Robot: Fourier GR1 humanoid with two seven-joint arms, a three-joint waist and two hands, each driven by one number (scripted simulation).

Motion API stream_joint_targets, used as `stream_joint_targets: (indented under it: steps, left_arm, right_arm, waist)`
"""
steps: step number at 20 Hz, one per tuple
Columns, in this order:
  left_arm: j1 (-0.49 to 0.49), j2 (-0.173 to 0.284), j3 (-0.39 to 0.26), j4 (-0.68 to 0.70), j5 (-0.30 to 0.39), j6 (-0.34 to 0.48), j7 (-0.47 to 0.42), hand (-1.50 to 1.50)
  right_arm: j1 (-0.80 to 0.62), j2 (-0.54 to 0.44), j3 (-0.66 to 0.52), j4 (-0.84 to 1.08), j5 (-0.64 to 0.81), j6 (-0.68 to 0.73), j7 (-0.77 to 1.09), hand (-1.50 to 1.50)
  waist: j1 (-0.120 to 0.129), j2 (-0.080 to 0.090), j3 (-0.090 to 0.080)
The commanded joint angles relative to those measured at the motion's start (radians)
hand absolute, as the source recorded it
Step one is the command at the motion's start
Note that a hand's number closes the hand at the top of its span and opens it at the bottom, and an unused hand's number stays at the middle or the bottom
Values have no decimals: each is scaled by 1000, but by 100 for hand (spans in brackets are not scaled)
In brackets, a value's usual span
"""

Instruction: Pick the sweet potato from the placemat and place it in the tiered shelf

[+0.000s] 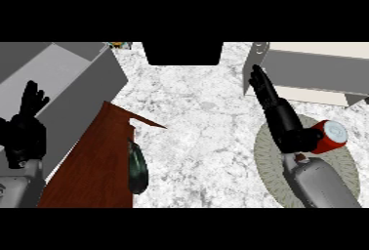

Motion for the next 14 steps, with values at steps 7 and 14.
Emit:
stream_joint_targets:
  steps: [7,14]
  left_arm:
    - [34,-8,-75,-143,1,-81,17,0]
    - [88,-1,-49,-179,6,-144,-2,0]
  right_arm:
    - [-19,-309,58,142,361,-24,147,150]
    - [117,-340,-48,-58,17,331,117,-150]
  waist:
    - [-26,-9,-8]
    - [-7,-3,-1]
